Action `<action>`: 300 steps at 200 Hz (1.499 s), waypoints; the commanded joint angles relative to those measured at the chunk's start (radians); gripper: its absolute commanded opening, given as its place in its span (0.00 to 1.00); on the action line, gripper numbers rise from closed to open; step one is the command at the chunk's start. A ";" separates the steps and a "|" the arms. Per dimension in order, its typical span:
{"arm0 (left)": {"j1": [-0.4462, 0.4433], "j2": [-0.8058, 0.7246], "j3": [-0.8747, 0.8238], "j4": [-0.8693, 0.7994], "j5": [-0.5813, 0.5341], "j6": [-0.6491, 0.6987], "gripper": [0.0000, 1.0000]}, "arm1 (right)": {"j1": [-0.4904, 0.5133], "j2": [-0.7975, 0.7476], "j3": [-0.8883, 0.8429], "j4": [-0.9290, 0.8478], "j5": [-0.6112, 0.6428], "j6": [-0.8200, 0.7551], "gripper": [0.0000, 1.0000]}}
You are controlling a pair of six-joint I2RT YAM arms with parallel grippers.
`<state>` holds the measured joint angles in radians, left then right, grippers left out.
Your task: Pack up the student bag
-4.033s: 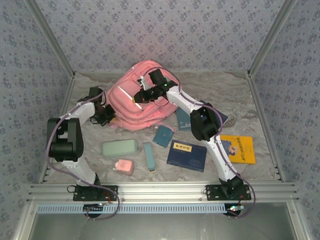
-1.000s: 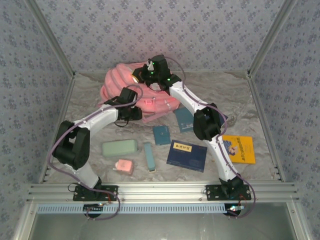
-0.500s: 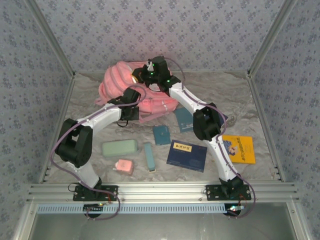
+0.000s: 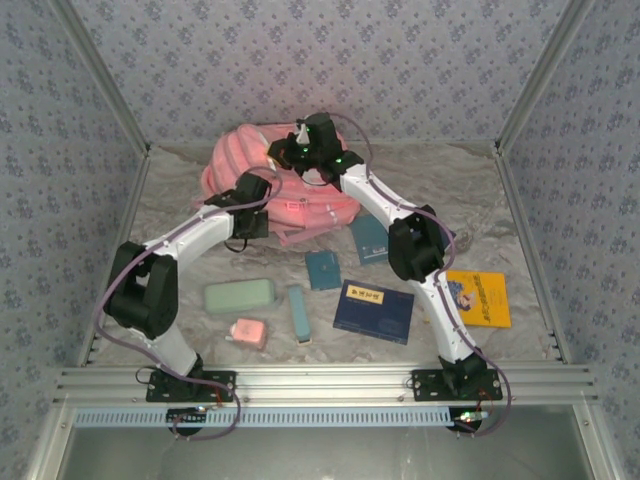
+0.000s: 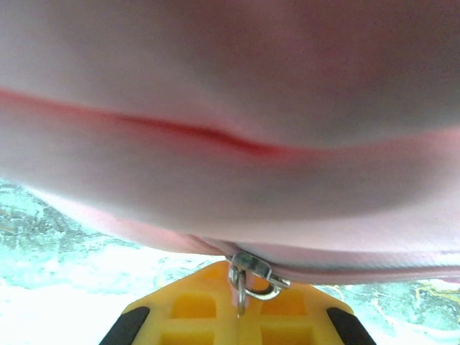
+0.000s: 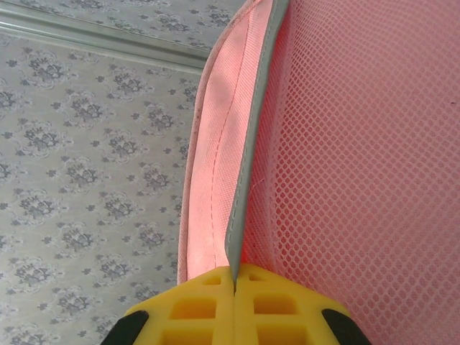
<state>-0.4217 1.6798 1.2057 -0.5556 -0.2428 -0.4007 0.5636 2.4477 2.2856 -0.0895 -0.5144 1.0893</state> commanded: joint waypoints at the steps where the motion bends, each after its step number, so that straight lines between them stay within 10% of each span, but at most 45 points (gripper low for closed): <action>1: 0.033 -0.052 -0.008 -0.017 -0.012 -0.003 0.00 | -0.030 -0.069 -0.005 -0.022 0.020 -0.053 0.00; 252: 0.305 -0.027 0.100 -0.038 0.140 -0.029 0.00 | 0.025 -0.084 0.153 -0.547 -0.129 -0.895 0.00; 278: 0.305 -0.062 0.054 -0.006 0.208 -0.056 0.00 | 0.027 -0.097 0.158 -0.561 0.018 -0.882 0.43; 300: 0.305 -0.098 -0.001 0.032 0.286 -0.095 0.00 | 0.037 -0.142 0.136 -0.581 0.179 -0.855 0.52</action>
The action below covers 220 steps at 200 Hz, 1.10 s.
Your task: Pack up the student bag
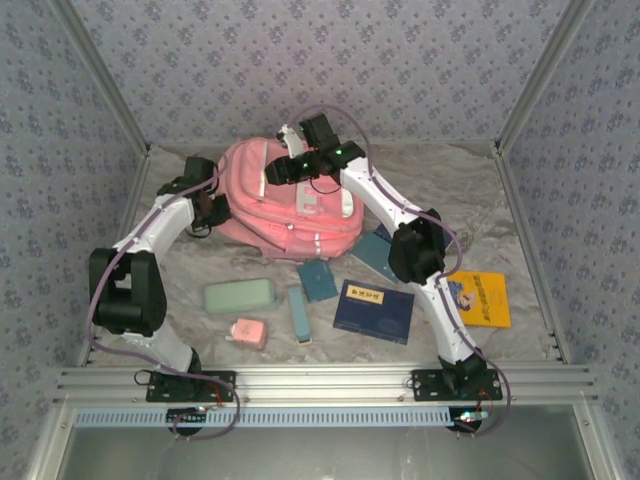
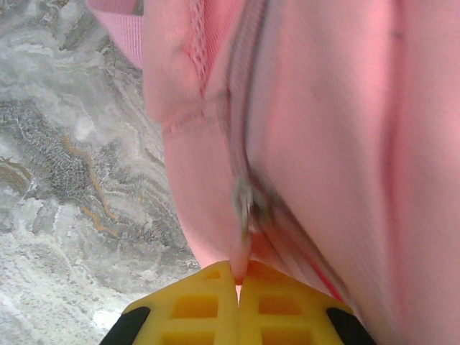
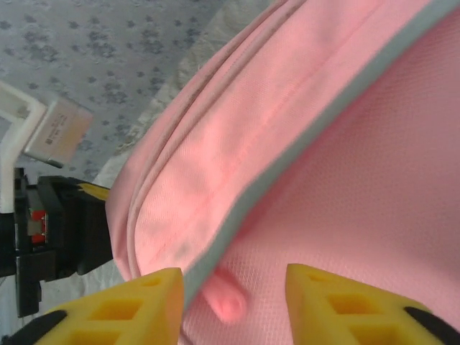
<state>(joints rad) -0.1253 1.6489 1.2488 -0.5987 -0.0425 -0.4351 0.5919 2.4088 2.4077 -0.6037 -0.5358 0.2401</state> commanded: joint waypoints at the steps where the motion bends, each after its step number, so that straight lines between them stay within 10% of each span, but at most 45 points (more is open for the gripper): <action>1: 0.009 -0.069 -0.046 0.077 0.089 -0.063 0.00 | 0.009 -0.105 0.012 -0.068 0.210 -0.003 0.52; 48: -0.004 -0.114 -0.081 0.093 0.223 -0.096 0.00 | 0.041 -0.296 -0.261 -0.028 0.433 0.143 0.47; 123: -0.019 -0.145 -0.079 0.062 0.291 -0.095 0.00 | 0.069 -0.566 -0.905 0.273 0.305 0.338 0.40; 220: 0.055 -0.146 -0.082 0.016 0.172 -0.127 0.00 | 0.050 -0.395 -0.911 0.158 0.519 0.235 0.39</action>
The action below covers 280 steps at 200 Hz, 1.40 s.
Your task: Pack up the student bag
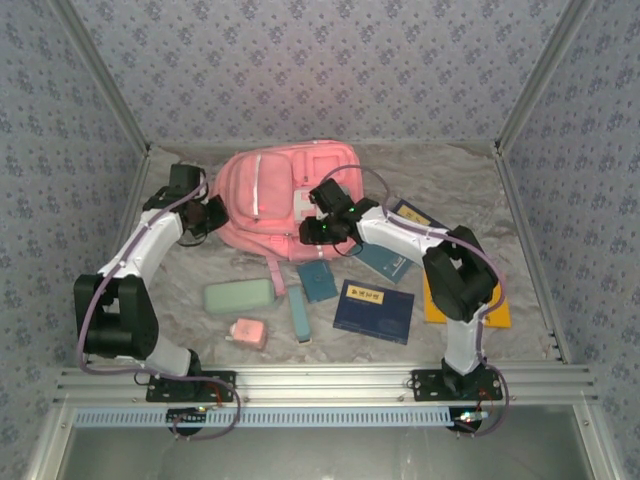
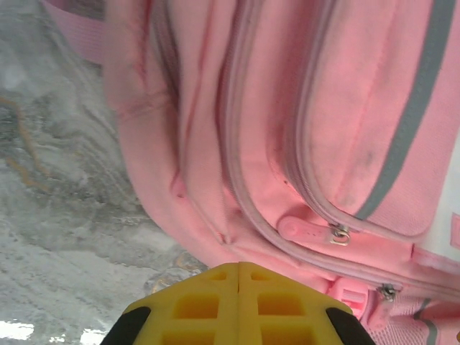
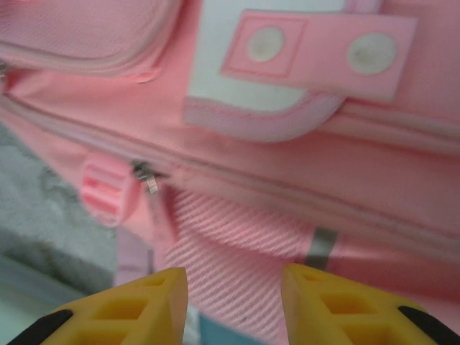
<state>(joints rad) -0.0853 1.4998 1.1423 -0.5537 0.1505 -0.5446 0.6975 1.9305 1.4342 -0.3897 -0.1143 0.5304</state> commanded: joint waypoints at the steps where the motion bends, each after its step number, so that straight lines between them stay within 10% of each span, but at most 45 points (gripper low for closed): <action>1: 0.016 0.003 0.025 -0.028 -0.021 -0.018 0.00 | -0.058 0.087 0.067 -0.057 0.097 -0.057 0.39; 71: 0.030 0.058 0.018 -0.013 0.011 -0.009 0.17 | -0.200 0.233 0.272 -0.114 0.222 -0.182 0.38; 162: 0.040 0.161 0.027 0.053 0.028 -0.060 0.15 | -0.158 0.372 0.619 0.086 -0.449 -0.084 0.50; 280: 0.078 0.403 0.104 0.132 0.118 -0.101 0.02 | -0.101 0.632 0.897 0.062 -0.538 -0.015 0.42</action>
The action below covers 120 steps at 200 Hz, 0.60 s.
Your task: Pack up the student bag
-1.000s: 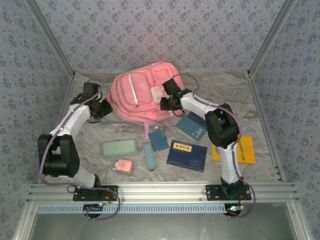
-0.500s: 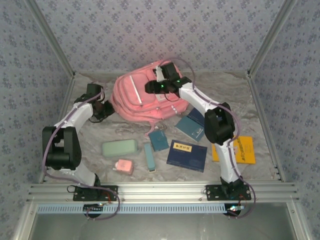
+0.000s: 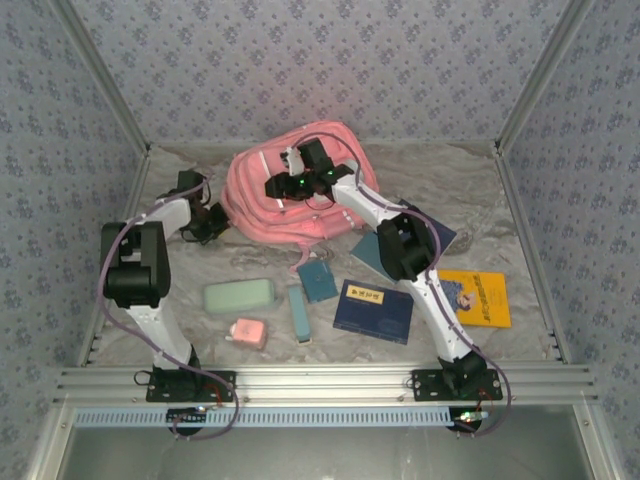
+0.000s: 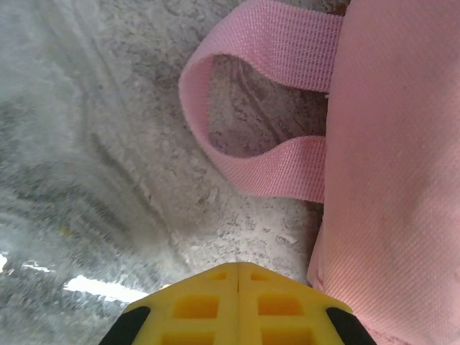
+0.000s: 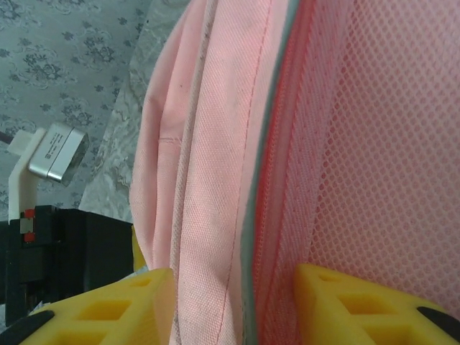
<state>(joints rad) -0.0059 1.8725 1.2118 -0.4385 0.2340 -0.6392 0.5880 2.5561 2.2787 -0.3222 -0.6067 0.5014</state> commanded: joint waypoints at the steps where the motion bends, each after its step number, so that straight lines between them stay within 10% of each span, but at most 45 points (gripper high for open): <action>1: -0.001 0.031 0.036 0.018 0.034 -0.006 0.02 | 0.009 0.005 0.052 -0.006 -0.045 0.014 0.42; 120: -0.022 0.055 0.057 0.003 0.032 0.014 0.01 | 0.034 -0.036 0.076 -0.114 0.030 -0.124 0.23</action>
<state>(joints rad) -0.0177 1.9190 1.2430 -0.4221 0.2516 -0.6403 0.6022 2.5561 2.3161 -0.3801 -0.5903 0.4290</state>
